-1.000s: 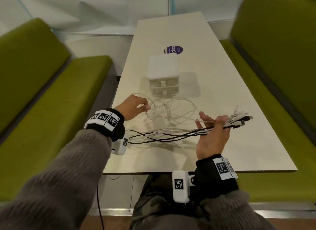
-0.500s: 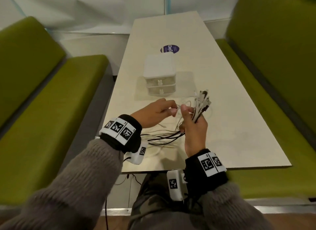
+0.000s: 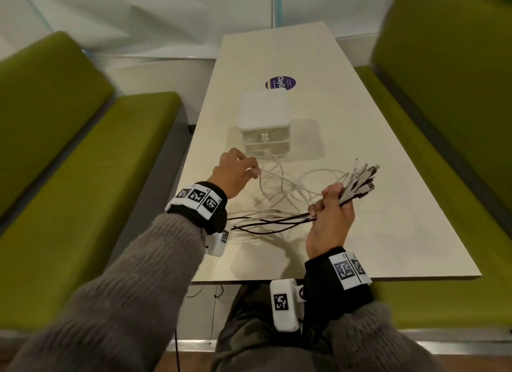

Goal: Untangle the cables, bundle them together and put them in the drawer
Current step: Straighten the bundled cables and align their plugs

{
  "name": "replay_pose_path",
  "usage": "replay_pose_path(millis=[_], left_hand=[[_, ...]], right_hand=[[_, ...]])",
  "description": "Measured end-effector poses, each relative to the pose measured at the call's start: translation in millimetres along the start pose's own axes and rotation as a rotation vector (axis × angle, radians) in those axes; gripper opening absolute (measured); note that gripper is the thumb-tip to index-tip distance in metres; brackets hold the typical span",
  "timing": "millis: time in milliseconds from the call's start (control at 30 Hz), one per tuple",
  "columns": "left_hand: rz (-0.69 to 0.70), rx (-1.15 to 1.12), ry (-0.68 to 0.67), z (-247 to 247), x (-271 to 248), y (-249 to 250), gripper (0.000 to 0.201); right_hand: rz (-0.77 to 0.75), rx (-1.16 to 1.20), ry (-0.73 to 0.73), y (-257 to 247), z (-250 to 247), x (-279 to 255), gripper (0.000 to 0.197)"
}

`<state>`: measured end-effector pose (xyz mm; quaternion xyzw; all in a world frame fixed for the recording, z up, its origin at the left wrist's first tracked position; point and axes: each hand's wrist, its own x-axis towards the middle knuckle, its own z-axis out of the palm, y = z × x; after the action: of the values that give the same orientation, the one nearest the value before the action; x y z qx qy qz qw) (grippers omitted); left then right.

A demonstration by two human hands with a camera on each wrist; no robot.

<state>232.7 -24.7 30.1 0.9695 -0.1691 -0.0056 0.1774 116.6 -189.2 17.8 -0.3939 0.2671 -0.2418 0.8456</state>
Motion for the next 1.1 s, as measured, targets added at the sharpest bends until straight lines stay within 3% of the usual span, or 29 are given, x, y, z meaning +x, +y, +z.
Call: replay_pose_path(millis=[133, 300, 467, 600, 667, 767, 900, 967, 1100], left_hand=[[-0.169, -0.144, 0.115, -20.6, 9.1, -8.6, 0.026], [-0.17, -0.257, -0.063, -48.6, 2.0, -12.8, 0.035], [0.052, -0.218, -0.067, -56.0, -14.0, 29.4, 0.037], [0.351, -0.112, -0.081, -38.5, -30.4, 69.3, 0.024], [0.481, -0.058, -0.035, -26.2, -38.5, 77.0, 0.028], [0.459, 0.119, -0.032, -17.8, -45.0, 76.4, 0.054], [0.5, 0.153, 0.075, -13.6, -45.4, 76.6, 0.048], [0.531, 0.016, 0.067, -14.3, -42.8, 74.5, 0.04], [0.219, -0.525, -0.197, -32.5, -40.5, 59.2, 0.024]], right_hand=[[-0.037, 0.057, 0.024, -5.6, -5.7, 5.2, 0.033], [-0.003, 0.065, -0.002, -6.4, -6.9, 6.9, 0.034], [-0.004, -0.096, -0.074, -6.2, 1.6, 0.1, 0.027], [-0.083, -0.242, -0.265, -1.6, 4.9, -7.1, 0.023], [-0.099, -0.295, -0.332, -2.9, 6.5, -12.0, 0.028], [-0.056, -0.273, -0.373, -9.5, 5.7, -11.9, 0.036], [0.014, -0.338, -0.441, -11.7, 6.7, -13.0, 0.046], [-0.006, -0.374, -0.445, -9.9, 4.8, -11.9, 0.036], [0.027, -0.226, -0.33, -11.5, -1.9, -2.6, 0.029]])
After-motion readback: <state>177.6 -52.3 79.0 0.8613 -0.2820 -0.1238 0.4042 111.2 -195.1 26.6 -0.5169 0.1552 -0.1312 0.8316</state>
